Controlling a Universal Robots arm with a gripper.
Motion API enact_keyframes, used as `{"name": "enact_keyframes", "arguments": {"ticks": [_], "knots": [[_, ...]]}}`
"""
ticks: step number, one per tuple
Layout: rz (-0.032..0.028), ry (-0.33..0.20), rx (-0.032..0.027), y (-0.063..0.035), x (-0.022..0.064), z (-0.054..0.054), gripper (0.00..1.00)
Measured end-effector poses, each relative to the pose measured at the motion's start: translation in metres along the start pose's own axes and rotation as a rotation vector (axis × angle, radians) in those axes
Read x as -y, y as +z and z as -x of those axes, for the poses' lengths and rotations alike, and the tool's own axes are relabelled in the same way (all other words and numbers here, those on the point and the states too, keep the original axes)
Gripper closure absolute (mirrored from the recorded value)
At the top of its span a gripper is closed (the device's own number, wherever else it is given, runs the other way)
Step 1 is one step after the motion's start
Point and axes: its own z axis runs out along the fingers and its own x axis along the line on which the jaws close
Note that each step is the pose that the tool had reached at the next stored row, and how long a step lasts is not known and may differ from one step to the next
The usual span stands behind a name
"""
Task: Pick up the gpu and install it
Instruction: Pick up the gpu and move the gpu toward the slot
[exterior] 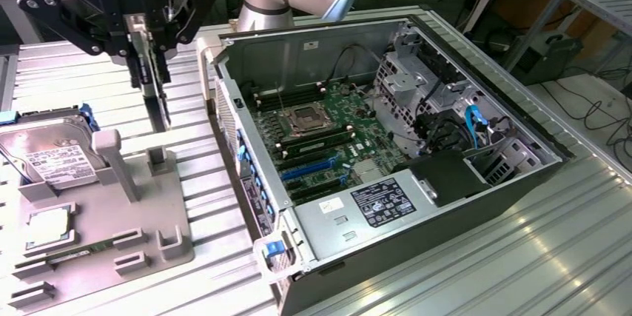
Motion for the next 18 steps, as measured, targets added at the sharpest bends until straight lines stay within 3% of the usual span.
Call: {"name": "enact_keyframes", "arguments": {"ticks": [18], "knots": [[0.0001, 0.000, 0.0001, -0.0001, 0.0005, 0.020, 0.72]]}}
